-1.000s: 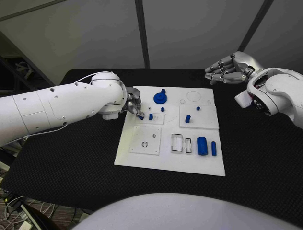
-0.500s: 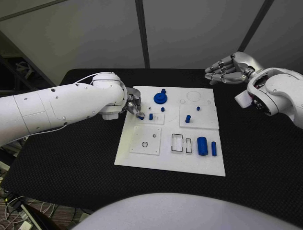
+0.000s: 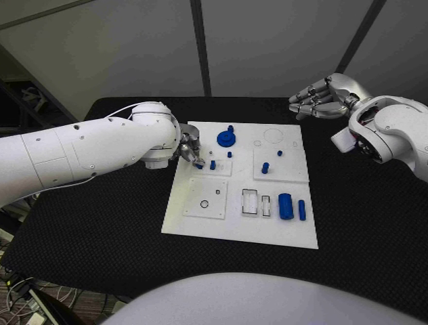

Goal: Assemble the parts on the task board

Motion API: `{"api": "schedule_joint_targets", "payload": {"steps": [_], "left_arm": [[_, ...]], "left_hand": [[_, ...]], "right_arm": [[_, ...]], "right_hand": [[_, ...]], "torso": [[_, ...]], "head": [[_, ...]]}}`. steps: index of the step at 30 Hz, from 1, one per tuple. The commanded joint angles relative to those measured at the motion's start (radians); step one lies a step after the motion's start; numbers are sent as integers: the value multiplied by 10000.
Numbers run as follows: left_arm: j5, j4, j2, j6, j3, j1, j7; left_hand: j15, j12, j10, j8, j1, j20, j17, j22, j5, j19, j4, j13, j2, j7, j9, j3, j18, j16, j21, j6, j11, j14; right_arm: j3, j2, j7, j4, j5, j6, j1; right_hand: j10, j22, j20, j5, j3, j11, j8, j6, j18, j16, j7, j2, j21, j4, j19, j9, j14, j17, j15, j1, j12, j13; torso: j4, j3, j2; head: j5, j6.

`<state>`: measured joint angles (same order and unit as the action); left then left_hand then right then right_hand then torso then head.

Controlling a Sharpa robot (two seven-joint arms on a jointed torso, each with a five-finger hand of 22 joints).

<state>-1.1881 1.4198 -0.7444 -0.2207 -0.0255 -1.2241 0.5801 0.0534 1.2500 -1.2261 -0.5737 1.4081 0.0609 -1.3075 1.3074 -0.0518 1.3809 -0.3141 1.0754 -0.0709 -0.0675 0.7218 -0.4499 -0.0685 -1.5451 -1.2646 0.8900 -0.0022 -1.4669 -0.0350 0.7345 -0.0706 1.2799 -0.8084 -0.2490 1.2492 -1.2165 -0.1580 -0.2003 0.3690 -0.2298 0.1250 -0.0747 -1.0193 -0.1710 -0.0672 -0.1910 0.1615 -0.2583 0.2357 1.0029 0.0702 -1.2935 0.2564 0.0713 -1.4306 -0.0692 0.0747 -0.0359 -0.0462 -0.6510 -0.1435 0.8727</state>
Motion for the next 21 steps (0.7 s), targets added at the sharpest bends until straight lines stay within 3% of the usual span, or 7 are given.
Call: {"api": "schedule_joint_targets", "payload": {"steps": [1, 11, 21], "left_arm": [[-7, -13, 47, -376, -76, 59, -63], [-7, -126, 122, -354, -115, 58, 56], [-8, -220, 170, -363, -118, 57, 140]], "left_hand": [[65, -35, 18, -137, -296, -78, -2274, 1100, 40, -1, 244, -69, -161, 100, 51, -303, -68, -38, 55, 133, -49, -903], [95, -78, 34, -237, -1273, -94, -2274, 1133, 40, 22, 215, -161, -516, 147, 77, 177, -65, -38, 59, 330, -85, -904], [130, -27, -31, -270, -1608, -122, -2293, 1167, 39, 61, 215, -107, -594, 186, 79, 436, -56, -50, 27, 421, -122, -912]], "right_arm": [[-4, -10, -44, 3, -13, 65, 18], [-4, -1, -42, 3, -13, 71, 18], [-4, -1, -37, -2, -13, 84, 18]], "right_hand": [[60, 16, 12, 33, 65, 23, 17, 35, -118, 16, -48, -10, 45, -5, 53, -12, 55, -11, 28, 109, 12, -12], [60, 16, 12, 33, 65, 23, 17, 35, -118, 16, -48, -10, 45, -5, 53, -12, 55, -11, 28, 109, 12, -12], [64, 20, 11, 33, 71, 24, 17, 38, -118, 15, -49, -11, 51, -1, 55, -12, 57, -12, 30, 117, 11, -12]], "torso": [[-2, -3, -2], [-2, 4, 3], [4, -2, 2]], "head": [[17, -1], [27, -1], [39, -1]]}}
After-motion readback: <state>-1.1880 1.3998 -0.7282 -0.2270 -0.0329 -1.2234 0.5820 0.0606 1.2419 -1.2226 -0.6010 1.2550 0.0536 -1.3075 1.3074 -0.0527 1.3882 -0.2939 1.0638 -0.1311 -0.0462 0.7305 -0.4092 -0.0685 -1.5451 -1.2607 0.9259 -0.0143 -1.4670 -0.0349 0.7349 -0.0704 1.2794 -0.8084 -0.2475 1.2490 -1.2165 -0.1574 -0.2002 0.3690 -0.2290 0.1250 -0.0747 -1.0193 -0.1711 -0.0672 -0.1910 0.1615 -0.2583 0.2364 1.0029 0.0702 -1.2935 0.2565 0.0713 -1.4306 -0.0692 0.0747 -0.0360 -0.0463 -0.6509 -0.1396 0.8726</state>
